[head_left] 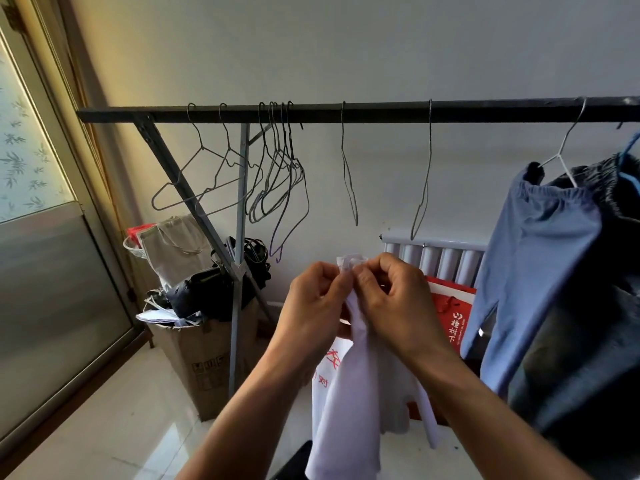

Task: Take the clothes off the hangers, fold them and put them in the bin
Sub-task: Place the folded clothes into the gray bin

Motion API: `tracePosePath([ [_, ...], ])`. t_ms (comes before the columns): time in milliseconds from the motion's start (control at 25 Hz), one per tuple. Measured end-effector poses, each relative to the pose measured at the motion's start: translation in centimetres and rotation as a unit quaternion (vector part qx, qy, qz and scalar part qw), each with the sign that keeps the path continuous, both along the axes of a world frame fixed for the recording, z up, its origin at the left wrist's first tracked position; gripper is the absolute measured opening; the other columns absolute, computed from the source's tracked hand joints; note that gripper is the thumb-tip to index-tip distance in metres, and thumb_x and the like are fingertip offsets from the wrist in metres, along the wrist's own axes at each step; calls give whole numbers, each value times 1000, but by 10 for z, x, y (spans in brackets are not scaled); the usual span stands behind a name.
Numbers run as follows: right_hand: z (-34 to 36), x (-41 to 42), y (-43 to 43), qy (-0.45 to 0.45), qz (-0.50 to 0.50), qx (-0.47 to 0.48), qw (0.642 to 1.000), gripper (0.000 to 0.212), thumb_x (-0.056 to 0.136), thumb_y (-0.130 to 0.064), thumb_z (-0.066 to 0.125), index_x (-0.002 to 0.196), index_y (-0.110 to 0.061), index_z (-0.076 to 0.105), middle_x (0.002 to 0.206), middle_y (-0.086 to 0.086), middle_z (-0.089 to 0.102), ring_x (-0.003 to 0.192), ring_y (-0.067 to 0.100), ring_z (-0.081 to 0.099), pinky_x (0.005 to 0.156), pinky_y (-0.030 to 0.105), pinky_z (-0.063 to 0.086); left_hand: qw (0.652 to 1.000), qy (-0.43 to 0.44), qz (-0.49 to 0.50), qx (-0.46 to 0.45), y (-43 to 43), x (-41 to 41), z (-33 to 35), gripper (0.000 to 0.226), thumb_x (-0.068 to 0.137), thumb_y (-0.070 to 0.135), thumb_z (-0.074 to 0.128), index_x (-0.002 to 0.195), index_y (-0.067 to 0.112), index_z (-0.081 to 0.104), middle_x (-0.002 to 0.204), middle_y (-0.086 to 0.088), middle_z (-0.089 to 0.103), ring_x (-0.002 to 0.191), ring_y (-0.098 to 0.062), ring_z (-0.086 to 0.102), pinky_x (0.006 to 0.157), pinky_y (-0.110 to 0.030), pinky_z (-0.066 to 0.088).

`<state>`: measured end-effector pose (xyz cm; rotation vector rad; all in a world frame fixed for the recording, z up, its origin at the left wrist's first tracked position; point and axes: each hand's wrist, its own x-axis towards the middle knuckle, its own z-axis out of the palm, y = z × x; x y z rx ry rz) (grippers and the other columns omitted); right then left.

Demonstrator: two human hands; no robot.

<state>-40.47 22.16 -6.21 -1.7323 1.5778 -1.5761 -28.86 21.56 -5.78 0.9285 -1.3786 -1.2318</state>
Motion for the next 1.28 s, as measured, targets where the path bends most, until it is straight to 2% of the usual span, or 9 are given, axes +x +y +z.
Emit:
tracePosePath([
  [200, 2, 0, 0, -27, 20, 19, 999, 23, 95, -36, 56, 89, -16, 65, 80, -2, 70, 76, 13, 68, 74, 42, 58, 998, 40, -35, 23, 5, -1, 6, 40, 101, 35, 43, 104, -1, 61, 72, -11, 67, 57, -18, 66, 51, -31, 54],
  [360, 8, -6, 0, -16, 85, 53, 995, 20, 90, -37, 63, 99, -19, 64, 90, -4, 71, 83, 8, 69, 72, 24, 57, 996, 34, -78, 33, 7, 5, 13, 62, 88, 60, 37, 105, 9, 69, 92, -14, 72, 74, -26, 72, 61, -37, 59],
  [480, 18, -16, -2, -22, 130, 53, 990, 7, 94, -23, 60, 93, -23, 68, 88, -5, 71, 82, 4, 67, 69, 14, 51, 960, -183, 88, -193, -13, 21, 15, 47, 84, 67, 52, 108, 29, 65, 111, 4, 58, 92, -13, 65, 73, -33, 58],
  [600, 31, -23, -1, -20, 194, 60, 979, 7, 91, -22, 63, 90, -23, 70, 84, -7, 72, 80, 0, 67, 70, 12, 50, 891, -332, -9, -309, -38, 32, 30, 58, 68, 66, 66, 118, 38, 60, 127, 14, 46, 118, -4, 48, 93, -21, 42],
  [680, 38, -27, -1, -28, 207, 29, 977, 11, 92, -16, 62, 90, -21, 72, 85, -5, 74, 82, 2, 68, 73, 14, 51, 911, -318, -98, -244, -46, 29, 41, 51, 64, 60, 71, 95, 20, 70, 94, 9, 63, 85, -4, 56, 72, -26, 45],
  [760, 39, -34, -2, -44, 193, 10, 980, 9, 92, -16, 63, 91, -19, 72, 85, -4, 74, 82, 4, 68, 73, 16, 51, 920, -296, -108, -235, -55, 24, 46, 45, 70, 50, 71, 78, 5, 66, 65, 3, 54, 61, -7, 46, 57, -29, 37],
  [960, 4, -65, -5, 1, 157, 118, 981, 15, 86, -28, 71, 95, -16, 68, 88, 5, 71, 80, 21, 67, 70, 38, 56, 898, -290, -104, -313, -65, 29, 61, 33, 89, 38, 60, 77, 7, 61, 66, -4, 55, 59, -10, 52, 53, -24, 41],
  [1120, -21, -77, 3, -53, 161, 155, 973, 27, 81, -44, 66, 80, -17, 69, 70, -4, 67, 65, 16, 62, 60, 28, 48, 877, -334, -84, -335, -65, 43, 80, 32, 93, 38, 56, 79, 11, 66, 71, -10, 62, 61, -12, 57, 55, -25, 46],
  [1280, -11, -92, -1, -114, 150, 93, 978, 66, 72, -59, 70, 85, 4, 59, 70, 13, 54, 64, 22, 48, 59, 33, 36, 869, -374, -82, -312, -58, 65, 96, 42, 82, 49, 52, 78, 11, 69, 68, -11, 63, 53, -12, 56, 47, -21, 43],
])
